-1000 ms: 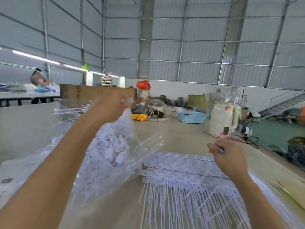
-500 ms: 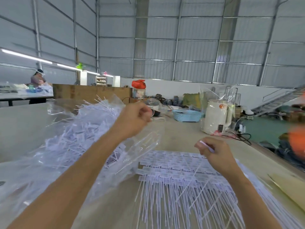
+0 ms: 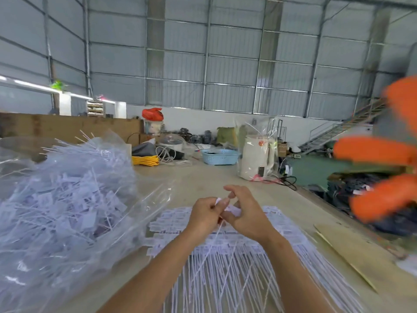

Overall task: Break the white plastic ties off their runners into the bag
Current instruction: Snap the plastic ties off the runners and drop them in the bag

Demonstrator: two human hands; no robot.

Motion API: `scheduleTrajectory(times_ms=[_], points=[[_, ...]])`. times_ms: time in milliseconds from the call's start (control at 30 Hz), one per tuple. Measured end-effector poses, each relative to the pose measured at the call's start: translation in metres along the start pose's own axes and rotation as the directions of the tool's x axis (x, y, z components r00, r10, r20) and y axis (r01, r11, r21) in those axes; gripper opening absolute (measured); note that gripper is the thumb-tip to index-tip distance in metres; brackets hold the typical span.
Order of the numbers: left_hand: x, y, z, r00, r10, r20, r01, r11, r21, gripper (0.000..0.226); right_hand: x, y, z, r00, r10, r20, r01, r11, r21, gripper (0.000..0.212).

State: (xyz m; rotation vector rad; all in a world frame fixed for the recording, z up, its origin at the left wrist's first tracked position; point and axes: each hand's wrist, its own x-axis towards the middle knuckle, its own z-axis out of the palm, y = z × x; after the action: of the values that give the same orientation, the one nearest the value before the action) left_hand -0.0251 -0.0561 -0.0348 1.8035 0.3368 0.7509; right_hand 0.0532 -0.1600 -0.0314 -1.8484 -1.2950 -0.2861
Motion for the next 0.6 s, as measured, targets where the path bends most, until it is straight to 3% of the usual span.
scheduleTrajectory(times_ms=[67,133,233,433,600], points=[[0.000,-0.006,-0.006,0.998,0.005,-0.057,-0.006,1.000,-0.027,0.036,0.003,0.007,0.001,0.997,0.080,0.005,-0.079,0.993,-0.083,0.044],[-0.001,-0.010,-0.009,0.999,0.002,-0.052,-0.006,0.997,-0.080,0.030,0.004,0.011,0.001,0.980,0.173,0.098,-0.166,0.983,-0.075,0.025],[-0.005,-0.016,-0.007,1.000,-0.004,-0.026,0.001,0.994,-0.111,0.025,0.000,0.009,0.007,0.957,0.181,0.228,-0.188,0.982,0.010,0.026],[-0.002,-0.024,-0.002,0.995,0.013,-0.099,-0.012,1.000,0.015,0.037,0.000,0.004,0.012,0.965,0.176,0.195,-0.182,0.983,0.012,0.026],[0.001,-0.028,-0.001,0.989,-0.049,-0.140,0.050,0.999,0.002,0.042,-0.001,0.002,0.021,0.975,0.203,0.091,-0.185,0.967,-0.176,0.026]])
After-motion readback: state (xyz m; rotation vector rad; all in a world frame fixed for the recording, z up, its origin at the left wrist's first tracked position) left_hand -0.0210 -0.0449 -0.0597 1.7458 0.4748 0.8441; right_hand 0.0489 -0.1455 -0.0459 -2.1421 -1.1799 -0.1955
